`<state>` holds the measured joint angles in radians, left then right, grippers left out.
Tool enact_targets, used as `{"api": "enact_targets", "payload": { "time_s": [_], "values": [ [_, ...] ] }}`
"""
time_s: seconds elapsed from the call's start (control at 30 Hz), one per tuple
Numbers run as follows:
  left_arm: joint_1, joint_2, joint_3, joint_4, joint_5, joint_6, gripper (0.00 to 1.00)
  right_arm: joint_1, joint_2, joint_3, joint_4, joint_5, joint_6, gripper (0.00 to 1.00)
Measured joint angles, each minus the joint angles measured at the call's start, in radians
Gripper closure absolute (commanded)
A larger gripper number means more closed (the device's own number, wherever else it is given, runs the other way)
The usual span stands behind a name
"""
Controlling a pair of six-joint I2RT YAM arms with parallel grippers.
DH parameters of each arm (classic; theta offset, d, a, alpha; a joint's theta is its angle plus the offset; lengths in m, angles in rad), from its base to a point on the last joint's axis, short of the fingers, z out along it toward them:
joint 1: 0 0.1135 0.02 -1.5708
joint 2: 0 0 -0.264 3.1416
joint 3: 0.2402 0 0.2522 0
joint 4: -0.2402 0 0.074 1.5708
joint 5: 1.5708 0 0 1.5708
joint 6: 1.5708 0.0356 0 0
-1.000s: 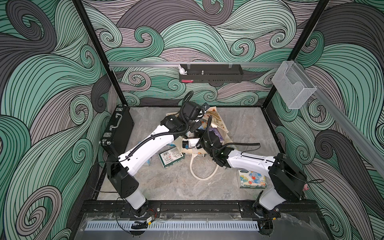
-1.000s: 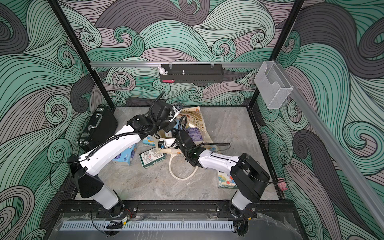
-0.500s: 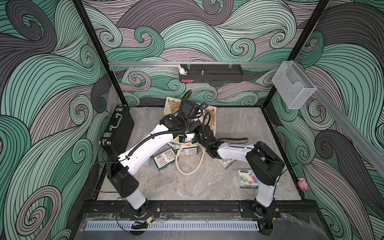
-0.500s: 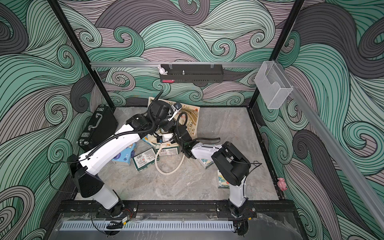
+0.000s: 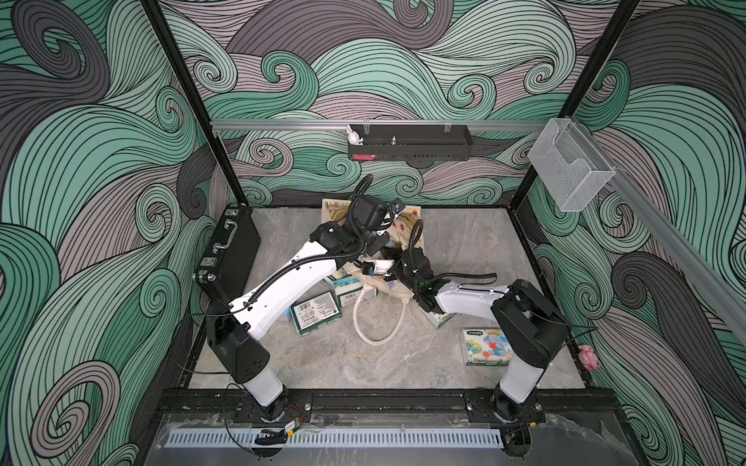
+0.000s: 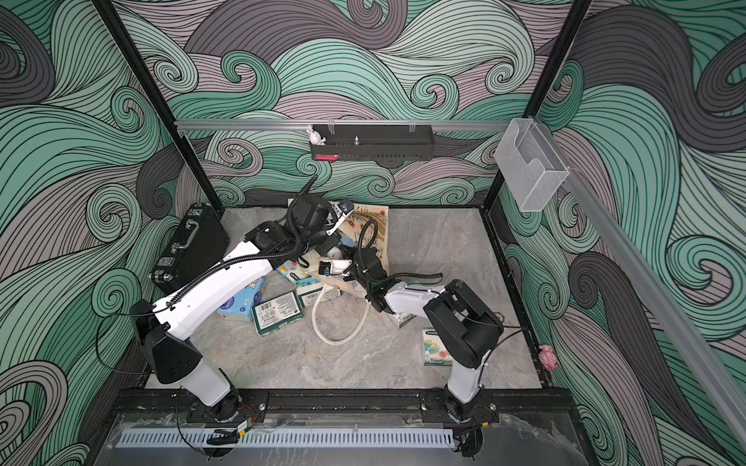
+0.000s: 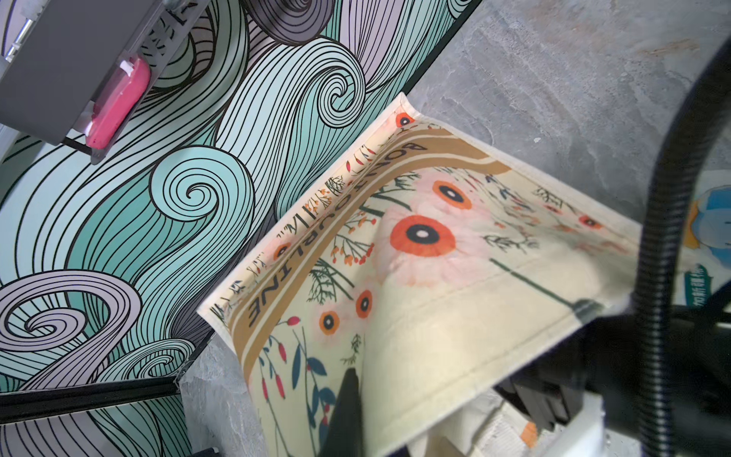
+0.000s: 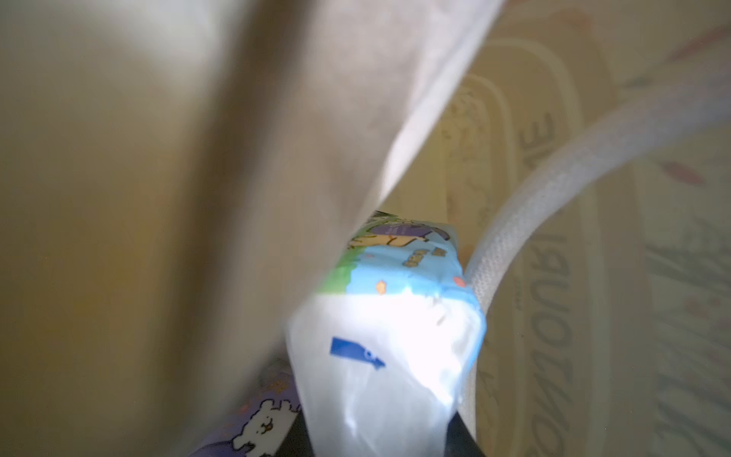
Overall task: Put tissues into the canvas bag
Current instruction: Adjust the pack of facial tissues in the canvas bag.
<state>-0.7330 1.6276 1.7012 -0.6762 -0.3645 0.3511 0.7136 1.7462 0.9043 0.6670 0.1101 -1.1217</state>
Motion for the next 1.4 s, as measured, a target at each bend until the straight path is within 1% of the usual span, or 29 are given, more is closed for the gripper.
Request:
{"api": "enact_targets", "payload": {
  "time_s": [0.13,0.2,0.3,0.37,0.47,0.6,0.77,0.97,1.03,1.1,1.13,1.17,1.2,1.23,1.27,1.33,1.4],
  "values": [
    [0.0,-0.001,0.0,-0.004,0.01,0.0,1.0,-0.009,-0.061,-0.048,-0.006,-0.017,0.027,0.79],
    [0.0,-0.003,0.0,-0.004,0.01,0.0,1.0,-0.014,-0.084,-0.064,-0.021,-0.031,0.043,0.77],
    [0.0,-0.009,0.0,-0.006,0.008,0.0,1.0,-0.033,-0.13,-0.089,-0.066,-0.072,0.076,0.76],
    [0.0,-0.018,0.0,-0.009,0.009,0.0,1.0,-0.051,-0.162,-0.099,-0.109,-0.097,0.093,0.77],
    [0.0,-0.024,0.0,-0.019,0.013,-0.004,1.0,-0.064,-0.167,-0.095,-0.121,-0.101,0.103,0.79],
    [0.0,-0.027,0.015,-0.05,0.044,-0.023,1.0,-0.063,-0.116,-0.068,-0.122,-0.097,0.077,0.8],
    [-0.002,-0.027,0.041,-0.085,0.089,-0.046,1.0,-0.055,-0.001,0.005,-0.093,-0.084,0.002,0.8],
    [-0.002,-0.027,0.049,-0.106,0.1,-0.059,1.0,-0.039,0.127,0.116,-0.05,-0.064,-0.068,0.78],
    [-0.002,-0.027,0.049,-0.111,0.1,-0.062,1.0,-0.04,0.171,0.153,-0.021,-0.061,-0.08,0.72],
    [-0.001,-0.027,0.049,-0.112,0.098,-0.064,1.0,-0.04,0.214,0.19,0.005,-0.058,-0.084,0.59],
    [-0.001,-0.027,0.049,-0.113,0.097,-0.064,1.0,-0.04,0.236,0.212,0.014,-0.057,-0.081,0.5],
    [0.0,-0.027,0.049,-0.113,0.094,-0.064,1.0,-0.039,0.257,0.235,0.023,-0.056,-0.078,0.35],
    [0.0,-0.027,0.049,-0.113,0.091,-0.064,1.0,-0.039,0.27,0.248,0.028,-0.054,-0.072,0.24],
    [0.0,-0.027,0.049,-0.114,0.088,-0.064,1.0,-0.039,0.278,0.255,0.033,-0.051,-0.063,0.21],
    [0.0,-0.027,0.049,-0.115,0.084,-0.063,1.0,-0.039,0.278,0.255,0.034,-0.048,-0.047,0.19],
    [0.0,-0.027,0.049,-0.115,0.081,-0.06,1.0,-0.039,0.259,0.239,0.027,-0.045,-0.009,0.18],
    [0.0,-0.029,0.049,-0.114,0.08,-0.053,1.0,-0.04,0.2,0.181,-0.001,-0.051,0.043,0.18]
  ]
}}
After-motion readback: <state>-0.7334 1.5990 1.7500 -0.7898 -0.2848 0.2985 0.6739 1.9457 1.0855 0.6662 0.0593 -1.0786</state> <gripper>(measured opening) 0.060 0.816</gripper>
